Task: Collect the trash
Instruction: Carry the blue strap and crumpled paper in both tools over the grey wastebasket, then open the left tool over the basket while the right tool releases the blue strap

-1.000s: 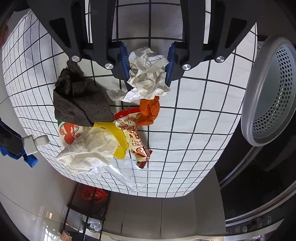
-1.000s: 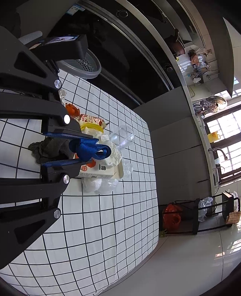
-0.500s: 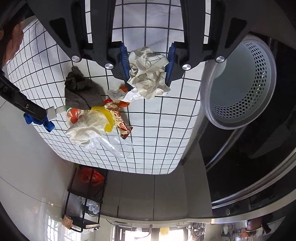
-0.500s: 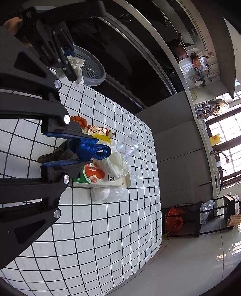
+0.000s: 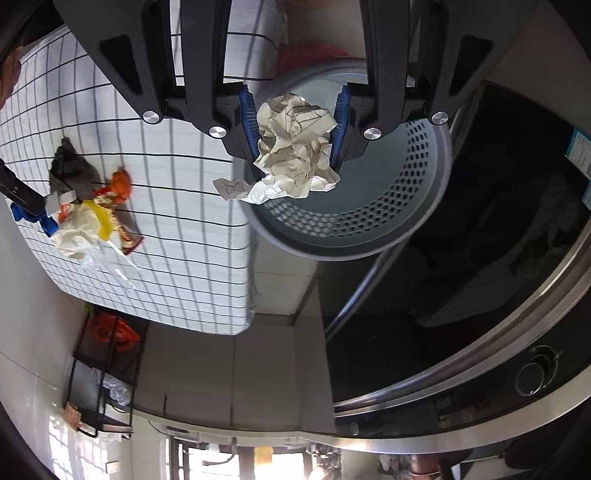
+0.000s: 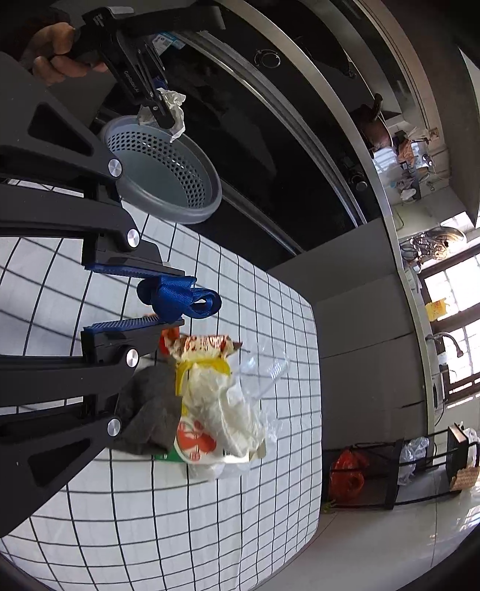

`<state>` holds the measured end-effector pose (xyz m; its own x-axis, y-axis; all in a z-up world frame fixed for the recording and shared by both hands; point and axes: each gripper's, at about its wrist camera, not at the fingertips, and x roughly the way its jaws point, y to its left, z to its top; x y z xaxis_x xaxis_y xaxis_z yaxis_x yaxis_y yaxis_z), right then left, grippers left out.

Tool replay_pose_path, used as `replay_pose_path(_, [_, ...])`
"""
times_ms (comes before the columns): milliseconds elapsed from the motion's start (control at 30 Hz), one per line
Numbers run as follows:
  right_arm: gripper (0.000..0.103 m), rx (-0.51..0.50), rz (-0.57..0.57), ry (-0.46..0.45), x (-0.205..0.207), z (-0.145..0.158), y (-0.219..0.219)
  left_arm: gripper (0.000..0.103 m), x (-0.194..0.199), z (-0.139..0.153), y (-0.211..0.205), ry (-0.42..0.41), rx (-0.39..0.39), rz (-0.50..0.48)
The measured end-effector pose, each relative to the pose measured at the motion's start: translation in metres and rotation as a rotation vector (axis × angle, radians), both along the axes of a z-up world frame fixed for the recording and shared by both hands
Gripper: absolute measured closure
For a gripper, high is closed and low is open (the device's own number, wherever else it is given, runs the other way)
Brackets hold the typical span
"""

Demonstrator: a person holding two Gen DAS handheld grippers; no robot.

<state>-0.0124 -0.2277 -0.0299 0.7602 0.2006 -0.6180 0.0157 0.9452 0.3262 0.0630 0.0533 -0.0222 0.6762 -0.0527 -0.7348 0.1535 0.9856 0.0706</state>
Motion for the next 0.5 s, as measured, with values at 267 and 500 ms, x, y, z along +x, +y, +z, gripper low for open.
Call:
replay_pose_path(267, [0.084,0.0,0.176,0.044,0.045,-0.014,0.082,0.07,0.022,-0.012,0.055,0.023,-0.053,0.142])
replay_pose_path(500, [0.084,-0.015,0.289,0.069,0.075,-0.023,0.142,0.07,0.042,-0.034,0.078,0.072,-0.067,0.198])
